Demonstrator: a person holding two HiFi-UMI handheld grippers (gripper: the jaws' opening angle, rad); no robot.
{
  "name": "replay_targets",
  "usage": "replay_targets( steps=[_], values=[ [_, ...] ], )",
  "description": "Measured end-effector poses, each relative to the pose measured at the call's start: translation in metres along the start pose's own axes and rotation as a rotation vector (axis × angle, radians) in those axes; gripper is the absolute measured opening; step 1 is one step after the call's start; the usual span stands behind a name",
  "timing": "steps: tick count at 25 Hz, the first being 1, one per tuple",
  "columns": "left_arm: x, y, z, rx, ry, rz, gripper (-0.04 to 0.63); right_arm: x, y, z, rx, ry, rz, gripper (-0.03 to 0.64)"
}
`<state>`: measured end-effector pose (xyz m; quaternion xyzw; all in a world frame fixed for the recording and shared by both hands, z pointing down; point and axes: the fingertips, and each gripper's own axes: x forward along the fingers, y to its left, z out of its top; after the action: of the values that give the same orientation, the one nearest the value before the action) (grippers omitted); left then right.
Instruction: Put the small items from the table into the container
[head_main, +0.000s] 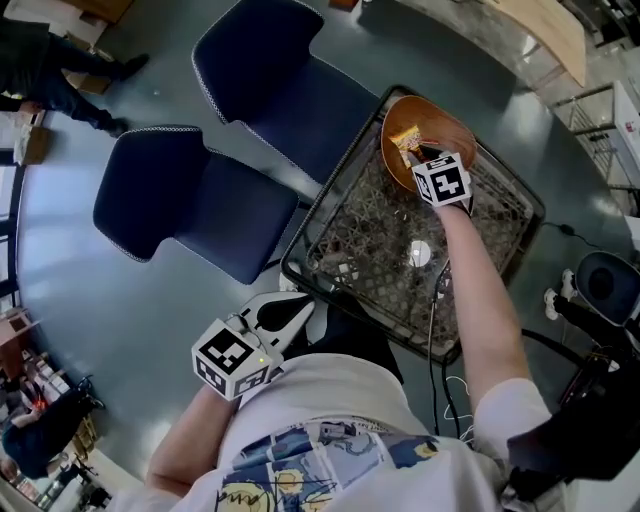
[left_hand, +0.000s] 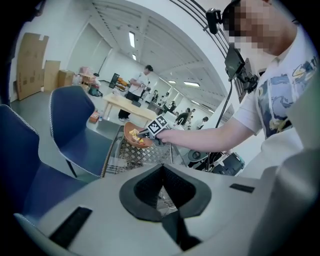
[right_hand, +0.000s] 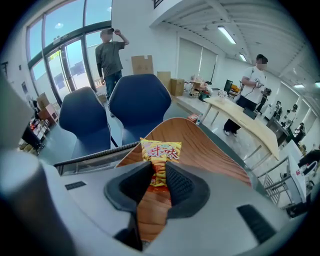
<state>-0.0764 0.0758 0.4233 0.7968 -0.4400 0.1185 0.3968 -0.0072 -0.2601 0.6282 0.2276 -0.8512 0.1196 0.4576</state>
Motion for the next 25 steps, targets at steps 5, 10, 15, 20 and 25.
replay_targets(
  steps=[5, 10, 15, 20, 25],
  values=[
    [0.005, 0.007, -0.003, -0.011, -0.001, 0.008, 0.008, 0.016, 0.001, -0.006, 0.006, 0.005, 0.016, 0.091],
    [0.012, -0.004, -0.009, 0.006, 0.008, 0.004, 0.008, 0.006, 0.005, -0.013, -0.004, -0.022, 0.018, 0.101],
    [0.016, -0.013, 0.007, 0.039, 0.016, -0.016, 0.008, -0.031, 0.009, -0.001, 0.009, -0.1, 0.008, 0.101],
    [0.032, -0.016, 0.024, 0.094, 0.042, -0.07, 0.008, -0.071, 0.02, -0.016, 0.058, -0.171, -0.029, 0.101],
    [0.043, -0.022, 0.028, 0.185, 0.067, -0.18, 0.008, -0.107, 0.065, -0.064, 0.128, -0.162, -0.044, 0.1]
  ],
)
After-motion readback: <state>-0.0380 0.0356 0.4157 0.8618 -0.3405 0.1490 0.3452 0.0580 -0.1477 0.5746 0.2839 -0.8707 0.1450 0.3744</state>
